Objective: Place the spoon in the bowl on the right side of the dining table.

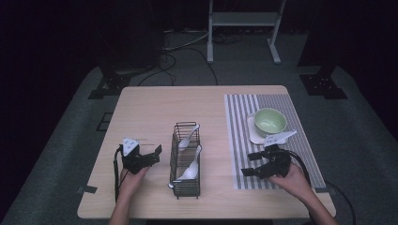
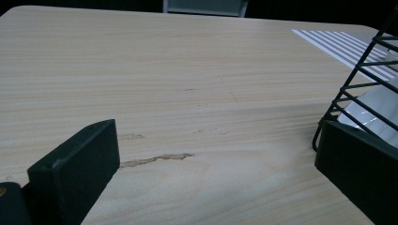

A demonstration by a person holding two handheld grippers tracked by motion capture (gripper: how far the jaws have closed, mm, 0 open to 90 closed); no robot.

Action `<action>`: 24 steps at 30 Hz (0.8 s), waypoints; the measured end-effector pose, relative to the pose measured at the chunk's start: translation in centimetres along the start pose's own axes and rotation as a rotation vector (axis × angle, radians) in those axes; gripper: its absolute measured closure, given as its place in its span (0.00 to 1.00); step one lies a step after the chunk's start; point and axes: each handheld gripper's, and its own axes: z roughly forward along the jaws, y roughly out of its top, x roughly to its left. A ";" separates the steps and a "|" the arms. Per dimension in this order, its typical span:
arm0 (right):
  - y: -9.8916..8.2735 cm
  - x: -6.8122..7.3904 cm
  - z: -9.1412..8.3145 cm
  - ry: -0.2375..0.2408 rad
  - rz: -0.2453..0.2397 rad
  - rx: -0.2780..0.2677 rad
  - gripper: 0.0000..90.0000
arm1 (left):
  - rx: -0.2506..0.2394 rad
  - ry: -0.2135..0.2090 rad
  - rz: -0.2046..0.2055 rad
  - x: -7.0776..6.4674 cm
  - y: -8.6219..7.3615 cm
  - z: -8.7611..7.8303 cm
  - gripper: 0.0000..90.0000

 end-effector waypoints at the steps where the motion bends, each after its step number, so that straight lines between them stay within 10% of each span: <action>1: 0.1 0.1 0.1 0.001 -0.003 0.002 0.21 | 0.000 0.000 0.000 0.0 0.0 0.0 0.00; 24: 2.3 1.0 0.3 0.038 -0.014 0.037 0.22 | 0.000 -0.003 0.003 0.0 0.0 -0.1 0.00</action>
